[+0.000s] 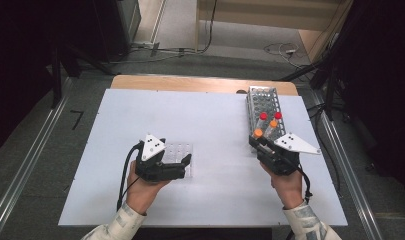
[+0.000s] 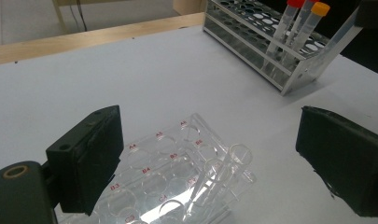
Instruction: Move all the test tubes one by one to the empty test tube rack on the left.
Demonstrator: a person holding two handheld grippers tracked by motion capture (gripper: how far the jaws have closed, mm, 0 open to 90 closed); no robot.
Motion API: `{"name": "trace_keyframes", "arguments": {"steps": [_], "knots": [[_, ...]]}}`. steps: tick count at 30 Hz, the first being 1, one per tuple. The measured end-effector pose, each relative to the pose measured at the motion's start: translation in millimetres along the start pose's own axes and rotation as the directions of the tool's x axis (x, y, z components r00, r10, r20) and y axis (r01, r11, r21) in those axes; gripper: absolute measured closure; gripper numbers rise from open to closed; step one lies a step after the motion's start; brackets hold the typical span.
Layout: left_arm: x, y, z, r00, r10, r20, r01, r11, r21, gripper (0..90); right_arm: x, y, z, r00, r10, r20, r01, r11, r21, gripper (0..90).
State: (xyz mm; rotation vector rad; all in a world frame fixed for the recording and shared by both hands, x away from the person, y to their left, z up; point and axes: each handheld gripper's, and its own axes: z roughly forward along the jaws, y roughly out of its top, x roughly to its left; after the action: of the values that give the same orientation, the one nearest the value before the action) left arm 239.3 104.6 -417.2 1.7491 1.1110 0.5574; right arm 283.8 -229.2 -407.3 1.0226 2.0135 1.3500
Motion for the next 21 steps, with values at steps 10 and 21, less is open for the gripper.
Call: {"name": "trace_keyframes", "arguments": {"steps": [10, 21], "knots": [[-6.8, 1.2, -1.1, 0.9997, 0.008, 0.023, -0.008, 0.9999, -0.007, 8.2, 32.1, -12.7, 15.5, 0.9942, -0.044, -0.099, 0.049, 0.998, 0.049, 71.2], [-21.0, 1.6, -2.1, 0.9972, 0.036, 0.065, -0.034, 0.9992, -0.02, 11.3, 64.0, -24.6, 26.1, 0.9775, -0.084, -0.193, 0.103, 0.991, 0.089, 71.2]]}}
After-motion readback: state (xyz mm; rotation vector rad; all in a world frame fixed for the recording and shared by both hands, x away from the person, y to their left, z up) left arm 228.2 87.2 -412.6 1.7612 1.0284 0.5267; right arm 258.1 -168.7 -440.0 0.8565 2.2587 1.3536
